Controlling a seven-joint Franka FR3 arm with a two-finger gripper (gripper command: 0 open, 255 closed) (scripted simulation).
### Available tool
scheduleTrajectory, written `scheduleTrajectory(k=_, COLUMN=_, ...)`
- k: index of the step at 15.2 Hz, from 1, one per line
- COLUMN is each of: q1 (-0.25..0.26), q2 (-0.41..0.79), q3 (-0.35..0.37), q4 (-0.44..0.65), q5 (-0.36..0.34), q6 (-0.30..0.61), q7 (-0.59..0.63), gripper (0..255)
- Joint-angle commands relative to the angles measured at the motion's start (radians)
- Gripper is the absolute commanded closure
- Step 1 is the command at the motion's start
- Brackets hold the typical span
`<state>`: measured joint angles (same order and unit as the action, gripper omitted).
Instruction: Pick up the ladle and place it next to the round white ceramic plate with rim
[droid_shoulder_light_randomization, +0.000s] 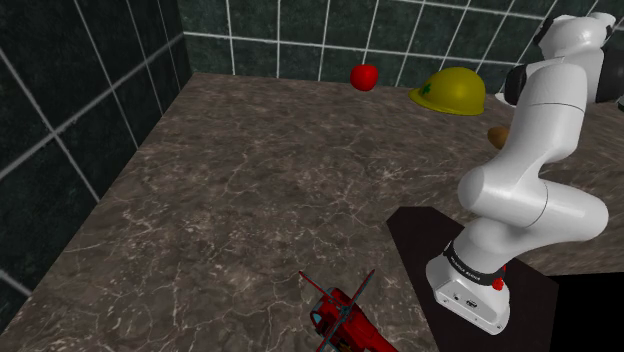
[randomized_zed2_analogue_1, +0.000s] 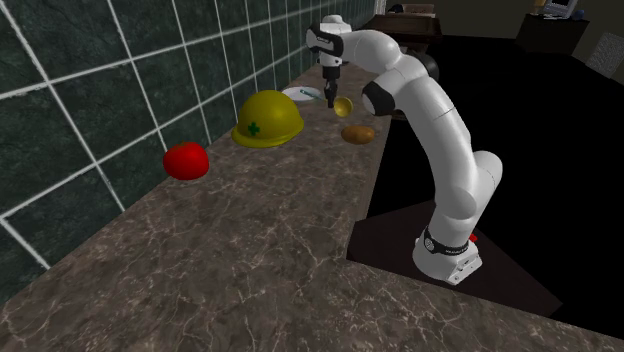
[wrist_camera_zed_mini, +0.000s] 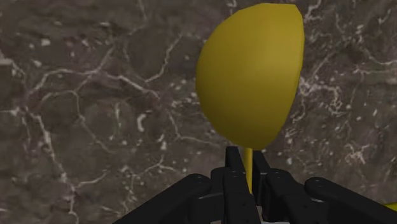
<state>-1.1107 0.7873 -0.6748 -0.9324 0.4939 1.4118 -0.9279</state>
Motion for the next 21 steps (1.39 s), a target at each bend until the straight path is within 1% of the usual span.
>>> scheduleTrajectory(k=1, q1=0.014, q2=-0.006, q3=-0.003, q4=-0.042, q5=-0.002, q6=0.032, q7=-0.008, gripper=255)
scheduleTrajectory(k=4, q1=0.033, q2=-0.009, q3=-0.005, q4=-0.100, q5=-0.003, q6=0.080, q7=-0.018, gripper=255)
scheduleTrajectory(k=12, q1=0.033, q2=-0.009, q3=-0.005, q4=-0.100, q5=-0.002, q6=0.080, q7=-0.018, gripper=255)
scheduleTrajectory(k=13, q1=0.032, q2=-0.009, q3=-0.005, q4=-0.099, q5=-0.002, q6=0.079, q7=-0.018, gripper=0)
scheduleTrajectory(k=18, q1=0.033, q2=-0.009, q3=-0.005, q4=-0.100, q5=-0.002, q6=0.080, q7=-0.018, gripper=0)
scheduleTrajectory(k=20, q1=-0.021, q2=0.025, q3=0.007, q4=0.041, q5=0.008, q6=-0.012, q7=0.002, gripper=0)
scheduleTrajectory(k=21, q1=-0.059, q2=0.054, q3=0.017, q4=0.137, q5=0.018, q6=-0.068, q7=0.017, gripper=0)
